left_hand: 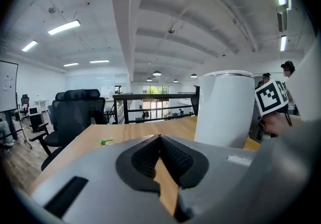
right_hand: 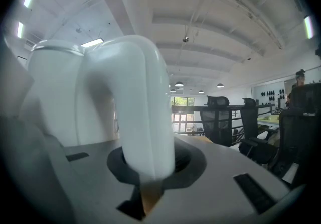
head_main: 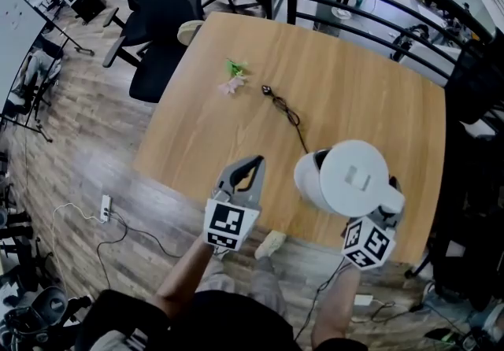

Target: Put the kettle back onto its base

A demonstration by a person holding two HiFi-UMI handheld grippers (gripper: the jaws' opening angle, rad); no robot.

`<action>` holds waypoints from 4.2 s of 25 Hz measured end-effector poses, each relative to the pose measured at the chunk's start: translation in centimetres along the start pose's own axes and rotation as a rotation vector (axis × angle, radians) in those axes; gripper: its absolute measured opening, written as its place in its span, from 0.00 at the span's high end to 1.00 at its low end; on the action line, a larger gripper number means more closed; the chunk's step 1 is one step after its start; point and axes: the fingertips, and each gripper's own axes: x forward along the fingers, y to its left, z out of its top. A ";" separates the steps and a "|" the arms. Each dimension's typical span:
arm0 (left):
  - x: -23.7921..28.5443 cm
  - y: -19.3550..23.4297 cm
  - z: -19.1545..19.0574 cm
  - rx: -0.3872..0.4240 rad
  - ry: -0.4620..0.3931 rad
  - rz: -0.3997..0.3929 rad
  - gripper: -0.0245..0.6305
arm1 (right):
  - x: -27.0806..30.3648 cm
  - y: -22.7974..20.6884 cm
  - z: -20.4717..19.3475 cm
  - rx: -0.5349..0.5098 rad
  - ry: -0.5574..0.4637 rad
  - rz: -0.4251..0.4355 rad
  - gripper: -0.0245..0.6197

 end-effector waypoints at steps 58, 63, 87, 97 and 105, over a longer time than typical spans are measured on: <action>4.3 1.6 -6.9 -0.058 0.093 0.032 0.96 | 6.4 2.8 -8.5 -0.005 0.011 0.079 0.88; 4.4 1.2 -7.6 -0.071 0.109 0.026 0.96 | 6.2 2.7 -8.9 -0.008 0.005 0.080 0.89; 4.4 0.8 -7.6 -0.063 0.097 0.008 0.96 | 5.8 2.6 -9.0 -0.025 -0.026 0.087 0.88; 4.6 1.0 -7.9 -0.067 0.099 0.004 0.96 | 5.8 2.6 -9.1 -0.031 -0.014 0.062 0.85; 4.7 0.6 -8.0 -0.068 0.097 -0.011 0.96 | 5.7 2.1 -9.2 -0.036 0.007 0.054 0.71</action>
